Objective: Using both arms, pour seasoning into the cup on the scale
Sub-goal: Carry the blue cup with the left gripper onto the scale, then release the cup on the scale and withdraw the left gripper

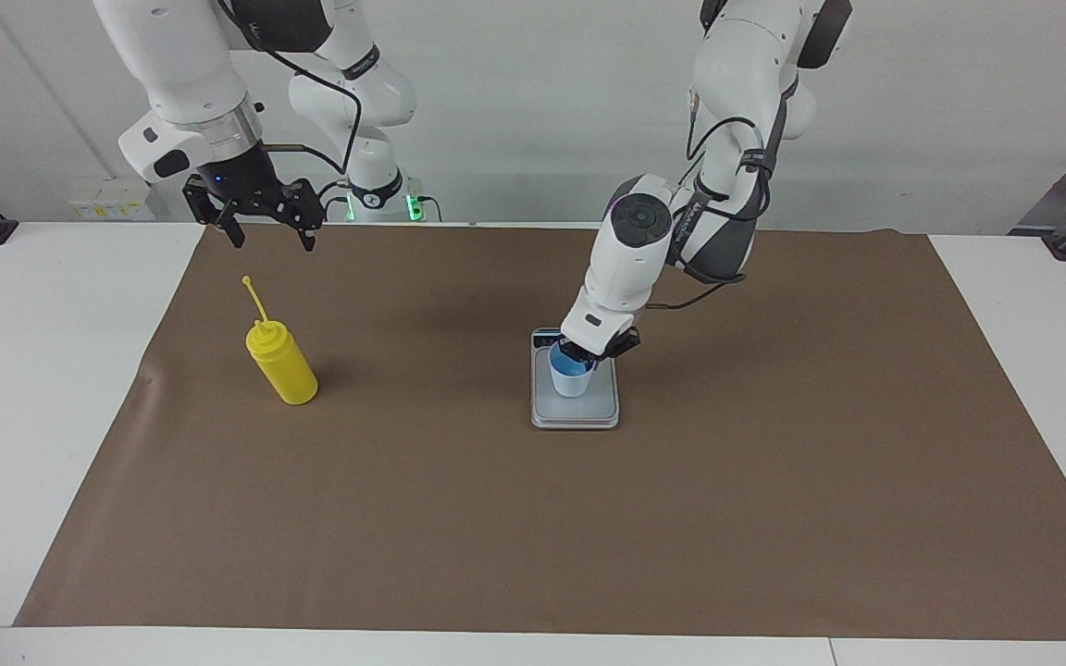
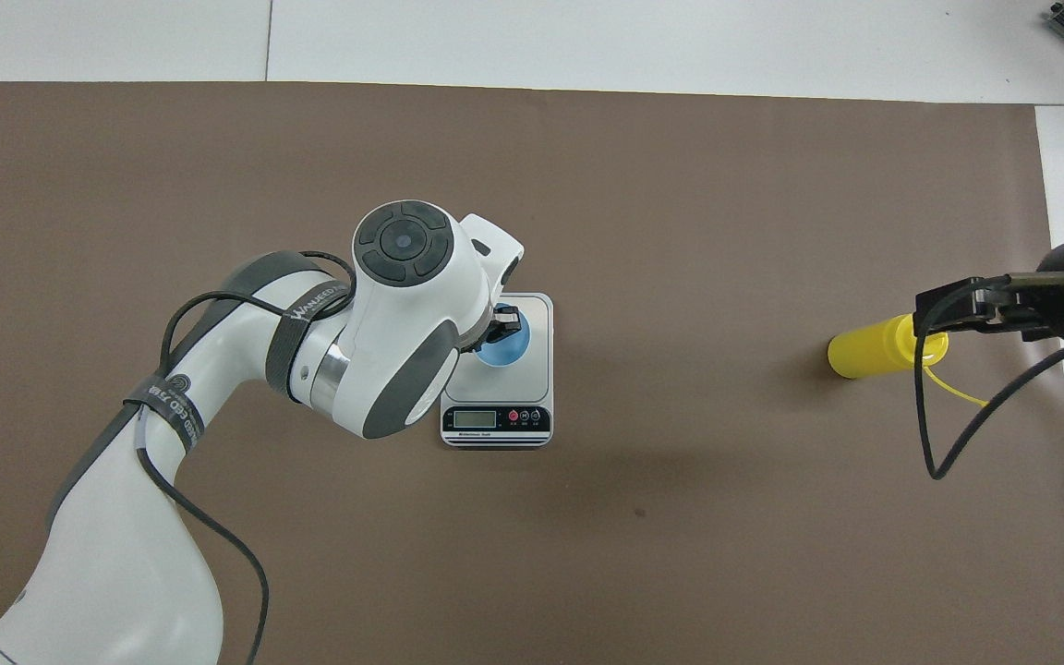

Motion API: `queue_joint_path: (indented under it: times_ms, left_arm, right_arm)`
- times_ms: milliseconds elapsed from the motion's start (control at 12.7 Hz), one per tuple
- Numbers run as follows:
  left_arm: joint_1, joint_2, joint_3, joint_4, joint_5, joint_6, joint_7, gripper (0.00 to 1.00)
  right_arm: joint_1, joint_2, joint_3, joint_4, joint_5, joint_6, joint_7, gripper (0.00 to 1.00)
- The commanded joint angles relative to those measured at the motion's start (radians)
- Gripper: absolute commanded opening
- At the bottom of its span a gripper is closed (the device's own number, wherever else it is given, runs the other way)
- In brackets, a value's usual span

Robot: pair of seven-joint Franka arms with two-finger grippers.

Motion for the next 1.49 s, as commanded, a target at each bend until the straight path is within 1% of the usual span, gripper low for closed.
queue_joint_path:
  times_ms: [0,157,235,314,549,785,1020,1177,1256,1334,1413]
  left_arm:
    - [-0.010,-0.037,0.009,-0.063,0.005,0.051,-0.006,1.00]
    - [-0.002,-0.041,0.015,-0.052,0.007,0.045,-0.004,1.00]
    - [0.005,-0.066,0.026,-0.048,0.007,0.035,0.004,1.00]
    - [0.037,-0.093,0.033,-0.048,0.007,0.010,0.028,1.00]
    - [0.151,-0.194,0.033,-0.044,0.007,-0.103,0.216,1.00]
    - [0.234,-0.242,0.033,-0.005,0.008,-0.203,0.339,1.00]
    - [0.333,-0.317,0.035,-0.006,0.008,-0.277,0.520,1.00]
    - [0.396,-0.354,0.035,-0.006,0.008,-0.318,0.638,1.00]
    - [0.419,-0.368,0.035,-0.006,0.008,-0.330,0.681,1.00]
    - [0.436,-0.374,0.036,-0.005,0.008,-0.349,0.703,1.00]
    - [0.438,-0.379,0.040,0.005,0.036,-0.375,0.708,1.00]
  right_arm:
    - [-0.013,-0.024,0.005,-0.028,0.017,0.008,0.002,1.00]
    - [-0.013,-0.024,0.005,-0.028,0.017,0.008,0.002,1.00]
    - [-0.013,-0.024,0.005,-0.028,0.017,0.010,0.002,1.00]
    - [-0.013,-0.022,0.005,-0.028,0.020,0.022,0.002,1.00]
    - [-0.013,-0.019,0.006,-0.023,0.024,0.031,0.000,1.00]
    - [-0.013,-0.019,0.005,-0.023,0.024,0.035,-0.001,1.00]
    - [-0.007,-0.019,0.006,-0.026,0.026,0.048,0.014,1.00]
    - [-0.013,-0.019,0.005,-0.028,0.029,0.051,0.015,1.00]
    - [-0.017,-0.019,0.005,-0.035,0.029,0.077,0.015,1.00]
    - [-0.037,-0.019,0.005,-0.049,0.029,0.109,0.029,1.00]
    - [-0.056,-0.019,0.005,-0.061,0.031,0.116,0.060,1.00]
